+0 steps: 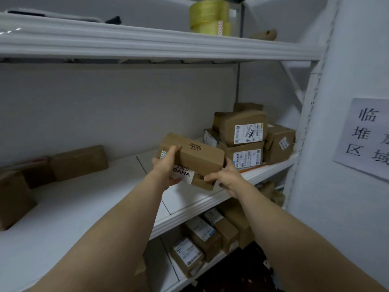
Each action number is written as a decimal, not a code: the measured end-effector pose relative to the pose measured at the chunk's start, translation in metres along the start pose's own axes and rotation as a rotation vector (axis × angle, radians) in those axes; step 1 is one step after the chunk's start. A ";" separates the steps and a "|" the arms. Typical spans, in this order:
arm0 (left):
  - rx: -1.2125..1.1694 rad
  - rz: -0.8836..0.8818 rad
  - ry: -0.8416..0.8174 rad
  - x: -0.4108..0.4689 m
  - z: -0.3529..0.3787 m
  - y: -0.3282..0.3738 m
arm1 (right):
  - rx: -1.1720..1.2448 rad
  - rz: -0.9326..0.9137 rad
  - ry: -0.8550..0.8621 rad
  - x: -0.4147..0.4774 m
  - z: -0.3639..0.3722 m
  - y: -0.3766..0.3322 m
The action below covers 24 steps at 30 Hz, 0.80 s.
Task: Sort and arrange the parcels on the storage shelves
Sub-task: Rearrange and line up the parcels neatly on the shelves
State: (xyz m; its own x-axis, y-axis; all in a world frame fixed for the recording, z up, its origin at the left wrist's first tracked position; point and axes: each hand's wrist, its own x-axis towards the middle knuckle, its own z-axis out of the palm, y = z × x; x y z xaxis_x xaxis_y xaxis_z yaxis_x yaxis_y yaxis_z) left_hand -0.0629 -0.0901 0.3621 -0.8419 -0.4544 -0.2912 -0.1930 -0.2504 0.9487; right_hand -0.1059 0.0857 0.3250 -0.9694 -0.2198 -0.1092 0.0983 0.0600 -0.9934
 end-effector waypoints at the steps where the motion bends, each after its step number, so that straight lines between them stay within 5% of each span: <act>1: -0.005 -0.024 -0.023 0.000 0.006 -0.001 | -0.004 0.021 -0.001 -0.001 -0.008 0.000; 6: 0.158 -0.107 -0.050 0.004 0.023 -0.004 | 0.049 0.093 -0.009 -0.005 -0.036 0.006; 12: 0.223 -0.063 -0.097 -0.004 0.053 -0.015 | 0.249 0.154 0.176 -0.015 -0.061 0.023; 24: 0.546 -0.036 -0.170 -0.034 0.135 -0.116 | 0.220 0.359 0.345 -0.096 -0.141 0.095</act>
State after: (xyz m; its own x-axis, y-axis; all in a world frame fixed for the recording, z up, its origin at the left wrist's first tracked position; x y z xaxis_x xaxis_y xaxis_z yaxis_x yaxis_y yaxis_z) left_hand -0.0795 0.0696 0.2784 -0.8904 -0.2982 -0.3439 -0.4176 0.2349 0.8777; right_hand -0.0355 0.2496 0.2462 -0.8803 0.1110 -0.4612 0.4453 -0.1412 -0.8842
